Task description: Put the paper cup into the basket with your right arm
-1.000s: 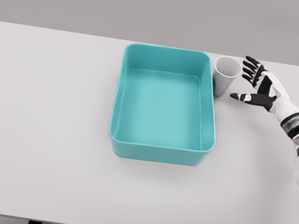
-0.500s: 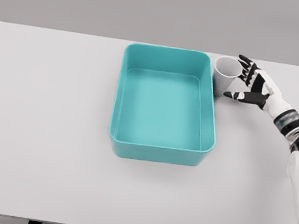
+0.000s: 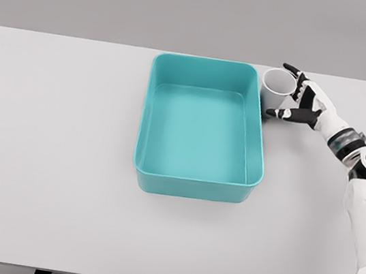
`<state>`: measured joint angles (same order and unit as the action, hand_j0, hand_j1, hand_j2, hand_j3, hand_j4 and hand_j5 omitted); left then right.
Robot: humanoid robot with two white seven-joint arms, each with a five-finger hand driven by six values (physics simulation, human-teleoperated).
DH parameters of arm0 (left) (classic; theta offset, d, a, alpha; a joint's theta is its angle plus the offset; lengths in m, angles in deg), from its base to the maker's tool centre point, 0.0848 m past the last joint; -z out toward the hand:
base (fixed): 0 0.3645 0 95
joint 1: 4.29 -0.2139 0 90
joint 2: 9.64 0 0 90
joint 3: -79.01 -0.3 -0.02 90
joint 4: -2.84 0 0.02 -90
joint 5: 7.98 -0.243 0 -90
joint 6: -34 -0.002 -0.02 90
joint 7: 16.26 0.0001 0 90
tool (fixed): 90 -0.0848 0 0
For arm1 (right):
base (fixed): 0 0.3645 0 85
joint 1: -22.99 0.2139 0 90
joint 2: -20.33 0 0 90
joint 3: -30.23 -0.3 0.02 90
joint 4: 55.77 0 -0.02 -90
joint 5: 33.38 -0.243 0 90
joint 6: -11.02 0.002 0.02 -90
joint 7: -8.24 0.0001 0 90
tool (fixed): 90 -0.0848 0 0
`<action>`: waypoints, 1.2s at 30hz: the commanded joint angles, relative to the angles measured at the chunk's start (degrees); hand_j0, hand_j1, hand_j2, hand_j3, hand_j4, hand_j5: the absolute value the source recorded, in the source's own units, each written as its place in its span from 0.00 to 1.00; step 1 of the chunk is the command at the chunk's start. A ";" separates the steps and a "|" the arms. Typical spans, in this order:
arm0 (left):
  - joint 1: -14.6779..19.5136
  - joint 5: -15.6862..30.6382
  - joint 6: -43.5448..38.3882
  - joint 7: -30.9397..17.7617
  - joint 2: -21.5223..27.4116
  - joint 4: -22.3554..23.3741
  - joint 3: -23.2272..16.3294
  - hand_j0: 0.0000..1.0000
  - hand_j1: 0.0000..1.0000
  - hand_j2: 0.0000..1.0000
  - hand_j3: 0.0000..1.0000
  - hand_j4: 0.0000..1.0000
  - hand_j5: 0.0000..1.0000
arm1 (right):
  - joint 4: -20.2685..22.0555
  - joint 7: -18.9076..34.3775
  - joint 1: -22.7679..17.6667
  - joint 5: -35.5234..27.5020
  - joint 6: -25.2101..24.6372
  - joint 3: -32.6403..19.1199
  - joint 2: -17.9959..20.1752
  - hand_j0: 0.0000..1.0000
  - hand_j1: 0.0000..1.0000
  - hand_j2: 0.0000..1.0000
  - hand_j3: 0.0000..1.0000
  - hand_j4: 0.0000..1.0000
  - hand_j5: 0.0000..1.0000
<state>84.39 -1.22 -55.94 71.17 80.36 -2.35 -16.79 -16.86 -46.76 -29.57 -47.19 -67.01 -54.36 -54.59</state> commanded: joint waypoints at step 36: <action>0.00 0.00 -0.05 -0.07 0.00 0.00 -0.01 1.00 1.00 1.00 1.00 1.00 1.00 | 7.93 0.00 -1.67 2.92 0.07 -0.84 3.72 0.52 0.52 0.52 0.52 0.52 0.52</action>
<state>84.39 -1.22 -55.97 71.18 80.36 -2.35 -16.79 -10.71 -46.43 -31.68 -43.69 -66.84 -55.15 -51.49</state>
